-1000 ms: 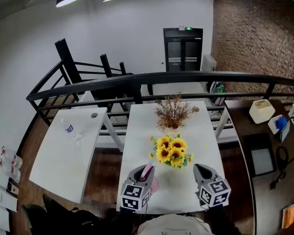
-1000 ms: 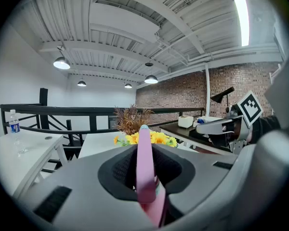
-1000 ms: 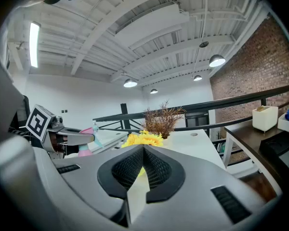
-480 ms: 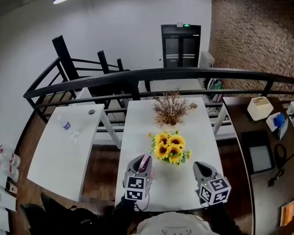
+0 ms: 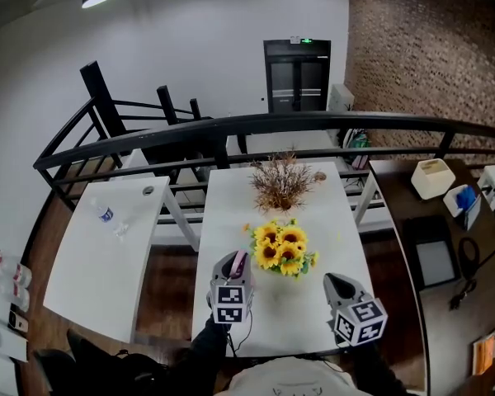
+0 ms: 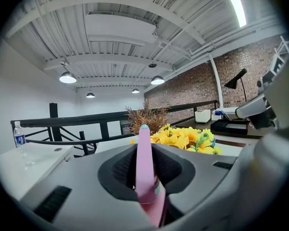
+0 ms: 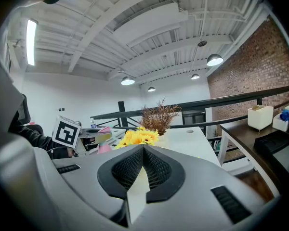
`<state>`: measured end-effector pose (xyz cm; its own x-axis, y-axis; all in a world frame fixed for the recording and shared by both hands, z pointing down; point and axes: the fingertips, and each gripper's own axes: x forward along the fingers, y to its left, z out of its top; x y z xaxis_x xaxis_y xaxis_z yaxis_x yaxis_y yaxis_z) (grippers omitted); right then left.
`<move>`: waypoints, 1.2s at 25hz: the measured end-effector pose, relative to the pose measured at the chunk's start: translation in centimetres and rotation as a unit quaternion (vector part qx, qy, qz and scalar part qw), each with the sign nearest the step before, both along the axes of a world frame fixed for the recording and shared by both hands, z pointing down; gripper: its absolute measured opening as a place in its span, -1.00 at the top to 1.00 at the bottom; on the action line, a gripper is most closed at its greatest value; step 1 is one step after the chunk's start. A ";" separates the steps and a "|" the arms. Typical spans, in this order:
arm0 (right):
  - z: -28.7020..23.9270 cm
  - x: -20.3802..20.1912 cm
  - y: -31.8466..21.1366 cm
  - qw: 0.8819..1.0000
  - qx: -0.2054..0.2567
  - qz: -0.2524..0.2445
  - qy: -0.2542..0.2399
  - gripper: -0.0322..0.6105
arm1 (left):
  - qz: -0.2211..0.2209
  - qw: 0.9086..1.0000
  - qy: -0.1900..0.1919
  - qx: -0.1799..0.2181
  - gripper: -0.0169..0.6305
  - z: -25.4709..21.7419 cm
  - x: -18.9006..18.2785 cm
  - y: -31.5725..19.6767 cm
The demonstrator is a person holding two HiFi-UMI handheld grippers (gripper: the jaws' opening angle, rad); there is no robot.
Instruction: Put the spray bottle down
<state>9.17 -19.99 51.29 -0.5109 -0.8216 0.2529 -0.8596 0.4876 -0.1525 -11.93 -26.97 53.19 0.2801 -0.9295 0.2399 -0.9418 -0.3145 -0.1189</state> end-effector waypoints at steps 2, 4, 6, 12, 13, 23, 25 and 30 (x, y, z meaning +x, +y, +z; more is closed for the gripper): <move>0.0 0.1 0.0 1.000 -0.001 0.004 -0.001 0.99 | -0.004 1.000 -0.001 0.000 0.70 0.2 -0.1 -0.3; 0.0 0.2 0.0 1.000 0.000 0.005 -0.001 0.99 | -0.008 1.000 -0.001 0.001 0.70 0.3 -0.2 -0.5; 0.1 0.3 0.1 1.000 -0.001 0.005 0.000 0.99 | -0.009 1.000 -0.002 0.002 0.70 0.3 -0.2 -0.6; 0.1 0.3 -0.1 1.000 0.001 0.007 -0.001 0.99 | -0.009 1.000 0.004 0.008 0.69 0.5 -0.3 -0.8; 0.1 0.2 -0.1 1.000 0.001 0.006 -0.001 0.99 | -0.010 1.000 0.006 0.012 0.68 0.5 -0.4 -0.8; 0.1 0.2 0.2 1.000 -0.002 0.006 -0.004 0.99 | -0.011 1.000 0.011 0.017 0.67 0.5 -0.6 -0.2; 0.1 0.3 0.3 1.000 0.000 0.007 -0.003 0.99 | -0.012 1.000 0.009 0.021 0.67 0.4 -0.7 -0.2; 0.1 0.4 0.5 1.000 0.000 0.007 -0.001 0.99 | -0.007 1.000 0.015 0.018 0.58 0.4 -0.4 0.0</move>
